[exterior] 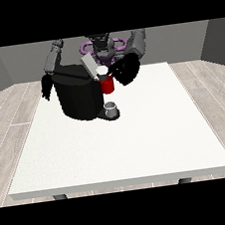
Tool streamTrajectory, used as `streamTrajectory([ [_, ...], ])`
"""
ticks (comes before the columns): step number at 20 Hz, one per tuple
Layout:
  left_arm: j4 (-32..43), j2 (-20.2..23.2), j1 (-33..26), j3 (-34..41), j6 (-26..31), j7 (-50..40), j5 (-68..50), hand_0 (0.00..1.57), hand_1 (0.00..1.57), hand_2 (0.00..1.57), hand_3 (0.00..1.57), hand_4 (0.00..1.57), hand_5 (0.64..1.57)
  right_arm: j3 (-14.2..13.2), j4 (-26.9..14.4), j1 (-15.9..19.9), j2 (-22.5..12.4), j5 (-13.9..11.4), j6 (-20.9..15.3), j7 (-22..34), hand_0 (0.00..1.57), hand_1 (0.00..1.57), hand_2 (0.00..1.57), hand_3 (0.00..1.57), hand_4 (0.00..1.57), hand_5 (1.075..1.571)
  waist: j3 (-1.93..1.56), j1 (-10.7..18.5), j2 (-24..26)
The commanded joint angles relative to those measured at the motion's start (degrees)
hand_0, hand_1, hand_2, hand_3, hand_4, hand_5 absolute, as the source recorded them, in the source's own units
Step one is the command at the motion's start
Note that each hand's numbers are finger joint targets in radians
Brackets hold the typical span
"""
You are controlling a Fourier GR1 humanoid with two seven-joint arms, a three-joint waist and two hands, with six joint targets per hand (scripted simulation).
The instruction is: Insert the coffee pod into the coffee machine and close the lid
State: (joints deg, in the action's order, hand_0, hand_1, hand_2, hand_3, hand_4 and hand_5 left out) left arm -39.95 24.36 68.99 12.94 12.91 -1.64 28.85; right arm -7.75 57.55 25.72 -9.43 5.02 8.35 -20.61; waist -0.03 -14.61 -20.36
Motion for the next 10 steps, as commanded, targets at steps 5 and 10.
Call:
streamTrajectory([
  [5,0.5,0.7,1.6,0.1,-1.3,0.7,0.4,1.41,1.41,1.44,1.37,0.63,1.571,-0.1,-2.2,0.8,0.4,0.0,0.6,-1.9,0.0,0.0,0.0,0.0,0.29,1.571,0.0,-0.9,-1.6],
  [10,-2.7,-9.0,-6.3,0.4,-2.3,6.7,-4.3,0.0,0.0,0.0,0.0,0.0,1.571,-3.4,-5.3,-1.3,-1.3,2.1,1.0,-2.7,0.0,0.0,0.0,0.0,0.35,1.571,0.02,3.7,2.8],
])
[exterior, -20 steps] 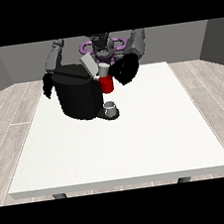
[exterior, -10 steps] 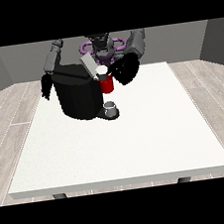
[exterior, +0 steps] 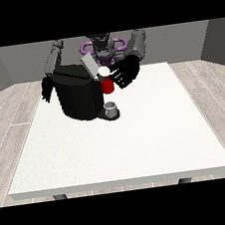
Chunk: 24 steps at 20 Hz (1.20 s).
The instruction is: Insert the coffee pod into the coffee machine and close the lid
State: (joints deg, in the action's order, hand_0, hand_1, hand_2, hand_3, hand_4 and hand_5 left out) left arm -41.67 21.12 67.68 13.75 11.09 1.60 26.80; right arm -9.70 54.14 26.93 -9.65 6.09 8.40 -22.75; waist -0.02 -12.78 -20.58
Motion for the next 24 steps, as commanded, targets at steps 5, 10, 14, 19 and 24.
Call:
streamTrajectory([
  [5,-3.3,-9.8,-14.9,-0.9,3.9,8.8,-6.0,0.0,0.0,0.0,0.0,0.0,1.571,-3.9,-5.9,-9.6,-2.9,2.7,3.9,-3.6,0.0,0.0,0.0,0.0,0.26,1.571,0.0,8.1,11.0],
  [10,-2.8,-14.8,-28.0,2.2,5.4,14.3,-12.0,0.0,0.0,0.0,0.0,0.0,1.571,-2.0,-4.9,-18.8,0.0,1.4,3.4,-5.9,0.0,0.0,0.0,0.0,0.23,1.571,0.09,11.5,20.6],
  [14,-2.1,-16.2,-36.9,2.9,7.3,17.7,-14.2,0.0,0.0,0.0,0.0,0.23,1.571,2.2,-0.7,-22.9,3.1,-1.4,1.9,-5.2,0.0,0.0,0.0,0.0,0.0,1.571,0.1,11.7,27.8],
  [19,-1.8,-15.4,-49.0,2.0,11.3,20.1,-14.5,0.0,0.0,0.0,0.0,0.3,1.571,8.2,6.0,-28.0,6.1,-5.3,-0.5,-1.1,0.0,0.0,0.0,0.0,0.0,1.571,0.08,12.4,37.5],
  [24,0.2,-13.1,-55.2,4.1,10.4,22.8,-15.1,0.0,0.0,0.0,0.0,0.32,1.571,18.6,18.6,-25.6,9.5,-5.4,-4.3,7.3,0.0,0.0,0.0,0.0,0.2,1.571,0.12,8.3,40.5],
])
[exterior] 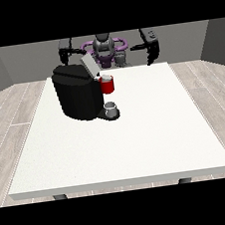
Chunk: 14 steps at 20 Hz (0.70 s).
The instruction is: Insert the coffee pod into the coffee machine and close the lid
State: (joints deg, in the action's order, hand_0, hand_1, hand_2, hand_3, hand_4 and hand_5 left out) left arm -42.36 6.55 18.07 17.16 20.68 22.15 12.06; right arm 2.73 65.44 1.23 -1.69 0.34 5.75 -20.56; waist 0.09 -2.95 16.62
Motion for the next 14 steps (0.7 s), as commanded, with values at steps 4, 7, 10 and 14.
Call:
streamTrajectory([
  [4,0.2,0.8,-8.9,0.8,1.0,1.8,-1.2,0.0,0.0,0.0,0.0,0.34,1.571,11.1,15.3,-1.9,1.7,-2.4,-4.7,5.8,0.0,0.0,0.0,0.0,0.21,1.571,-0.03,-2.7,5.7],
  [7,-3.1,-1.4,-10.7,-1.0,-0.2,1.7,-0.8,0.0,0.0,0.0,0.0,0.28,1.571,9.4,21.3,-0.9,1.3,-4.3,-5.0,10.0,0.0,0.0,0.0,0.0,0.19,1.571,-0.07,-0.7,5.1],
  [10,-7.9,-0.5,-10.9,-1.7,4.8,2.5,-3.8,0.0,0.0,0.0,0.0,0.3,1.571,7.9,23.9,-1.4,1.0,-6.6,-8.2,6.7,0.0,0.0,0.0,0.0,0.34,1.571,-0.1,2.5,-0.7],
  [14,-9.6,-0.7,-10.3,-2.7,1.7,6.4,-2.9,0.0,0.0,0.0,0.0,0.12,1.571,14.1,25.4,0.9,1.7,-8.5,-13.7,10.5,0.0,0.0,0.0,0.0,0.44,1.571,-0.09,2.8,-6.8],
])
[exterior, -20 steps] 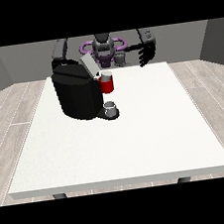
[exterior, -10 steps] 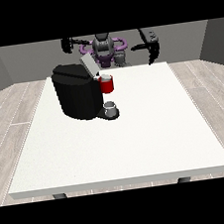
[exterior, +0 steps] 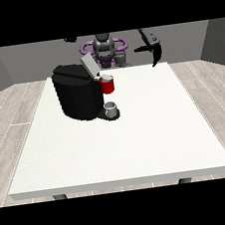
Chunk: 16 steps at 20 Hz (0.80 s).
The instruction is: Insert the coffee pod into the coffee machine and close the lid
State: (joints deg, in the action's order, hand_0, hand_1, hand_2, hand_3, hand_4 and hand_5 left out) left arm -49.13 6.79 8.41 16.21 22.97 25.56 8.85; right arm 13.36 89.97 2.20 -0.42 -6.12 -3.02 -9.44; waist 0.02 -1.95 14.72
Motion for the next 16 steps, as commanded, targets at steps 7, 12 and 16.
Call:
streamTrajectory([
  [7,-8.6,0.6,1.0,-1.6,2.7,-0.7,-4.5,0.0,0.0,0.0,0.0,0.19,1.571,-3.8,-0.7,12.2,-1.6,-2.2,-4.3,6.2,0.0,0.0,0.0,0.0,0.28,1.571,-0.03,5.1,-10.2],
  [12,-11.9,-1.6,-3.3,-6.7,0.9,6.2,-0.2,0.0,0.0,0.0,0.0,0.21,1.571,-1.6,-5.8,15.3,0.4,-8.1,-11.7,5.1,0.0,0.0,0.0,0.0,0.23,1.571,-0.02,7.8,-12.3],
  [16,-18.0,-2.1,-2.5,-7.4,2.3,-2.2,-3.7,0.0,0.0,0.0,0.0,0.28,1.571,-8.8,-11.3,20.1,-0.1,-4.2,-9.1,4.6,0.0,0.0,0.0,0.0,0.35,1.571,-0.04,9.0,-13.5],
])
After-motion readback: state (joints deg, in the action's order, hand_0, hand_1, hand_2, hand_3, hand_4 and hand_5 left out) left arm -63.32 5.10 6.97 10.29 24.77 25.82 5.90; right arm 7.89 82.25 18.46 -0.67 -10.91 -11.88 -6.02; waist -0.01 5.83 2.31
